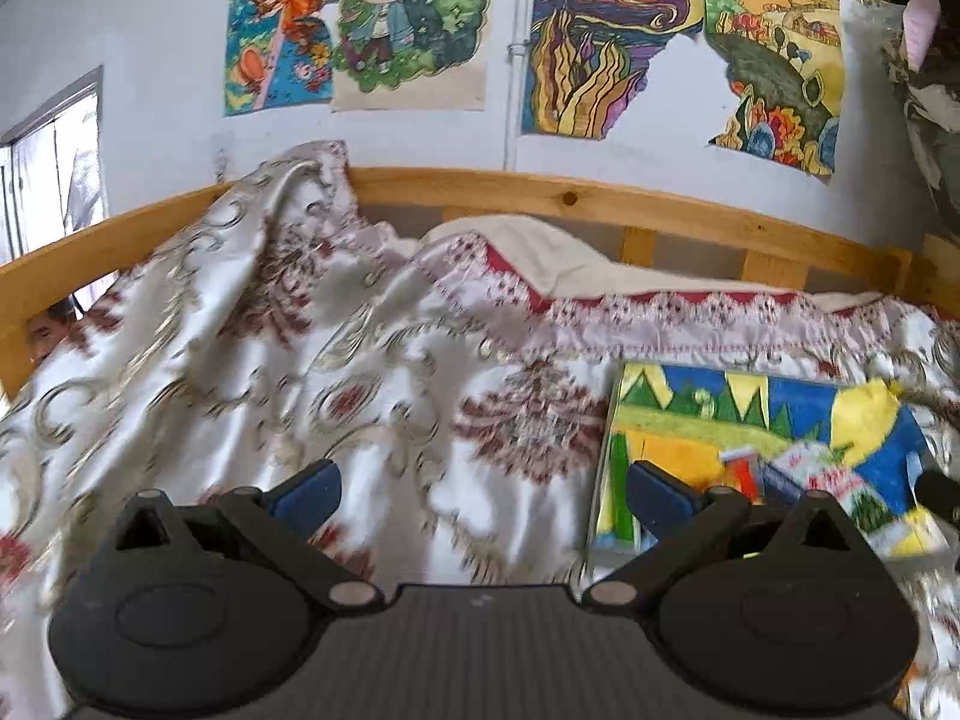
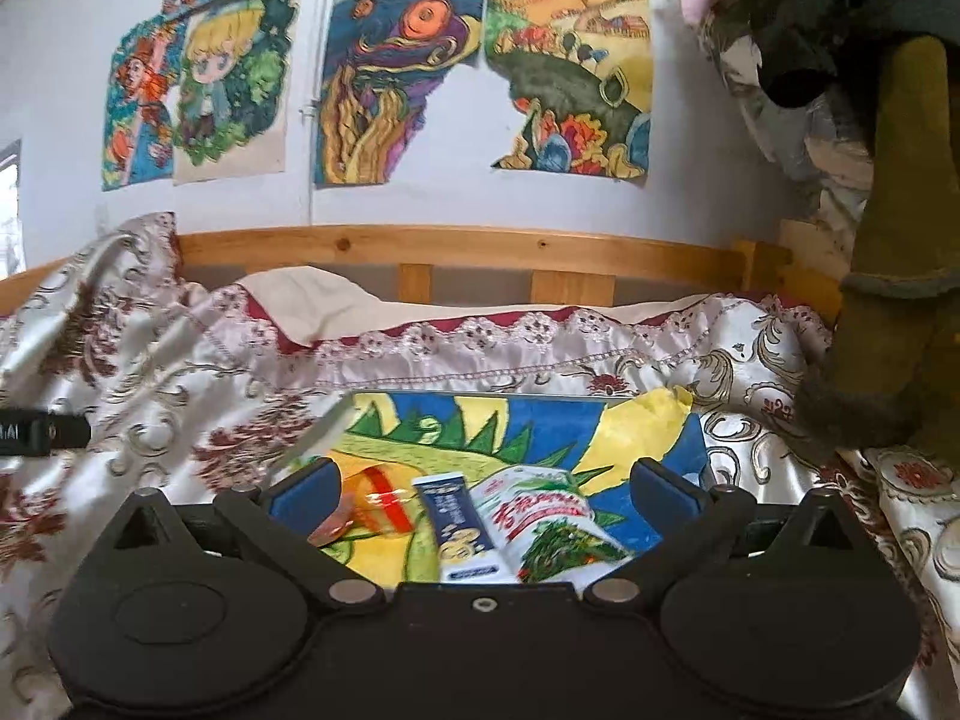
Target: Organize snacks
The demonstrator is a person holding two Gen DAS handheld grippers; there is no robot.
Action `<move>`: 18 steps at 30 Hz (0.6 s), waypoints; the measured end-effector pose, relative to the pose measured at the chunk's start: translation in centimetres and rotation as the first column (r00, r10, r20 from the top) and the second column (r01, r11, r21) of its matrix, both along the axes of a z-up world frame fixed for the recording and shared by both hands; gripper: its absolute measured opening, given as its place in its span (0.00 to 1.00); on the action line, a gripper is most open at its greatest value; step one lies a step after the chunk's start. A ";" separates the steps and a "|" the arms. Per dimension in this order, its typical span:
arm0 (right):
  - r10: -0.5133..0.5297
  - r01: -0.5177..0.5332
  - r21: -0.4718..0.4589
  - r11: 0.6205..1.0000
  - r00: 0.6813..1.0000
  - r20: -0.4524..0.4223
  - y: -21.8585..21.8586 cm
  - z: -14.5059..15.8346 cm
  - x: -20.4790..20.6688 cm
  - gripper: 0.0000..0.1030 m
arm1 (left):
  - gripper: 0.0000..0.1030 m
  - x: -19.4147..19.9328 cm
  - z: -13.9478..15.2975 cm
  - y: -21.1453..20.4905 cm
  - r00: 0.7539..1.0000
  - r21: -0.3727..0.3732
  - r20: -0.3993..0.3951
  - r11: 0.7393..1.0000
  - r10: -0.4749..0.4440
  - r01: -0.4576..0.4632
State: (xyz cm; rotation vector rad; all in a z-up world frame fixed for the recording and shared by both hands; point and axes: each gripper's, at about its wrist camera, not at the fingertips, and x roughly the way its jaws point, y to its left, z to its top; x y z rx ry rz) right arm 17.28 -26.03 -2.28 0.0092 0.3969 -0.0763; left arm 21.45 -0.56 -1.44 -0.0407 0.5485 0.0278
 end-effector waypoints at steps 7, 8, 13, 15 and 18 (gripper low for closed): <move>-0.023 0.024 0.029 0.999 1.000 -0.009 1.7 0.3 -6.1 0.99 | 1.00 -6.5 1.5 1.8 0.995 0.005 -0.080 0.998 0.062 -0.062; -0.032 0.033 0.037 0.999 0.999 -0.022 1.9 0.3 -6.8 0.99 | 1.00 -7.5 1.8 2.2 0.993 0.000 -0.089 0.997 0.079 -0.079; -0.064 0.075 0.107 0.991 0.993 -0.100 3.1 0.5 -10.9 0.99 | 1.00 -12.2 2.2 3.9 0.981 -0.017 -0.135 0.990 0.137 -0.140; -0.073 0.087 0.112 0.990 0.990 -0.121 3.7 0.7 -12.6 0.99 | 1.00 -13.6 2.1 4.1 0.977 -0.010 -0.151 0.988 0.152 -0.156; -0.086 0.099 0.092 0.991 0.987 -0.139 4.6 0.7 -15.1 0.99 | 1.00 -15.2 1.8 4.0 0.976 0.004 -0.171 0.990 0.136 -0.138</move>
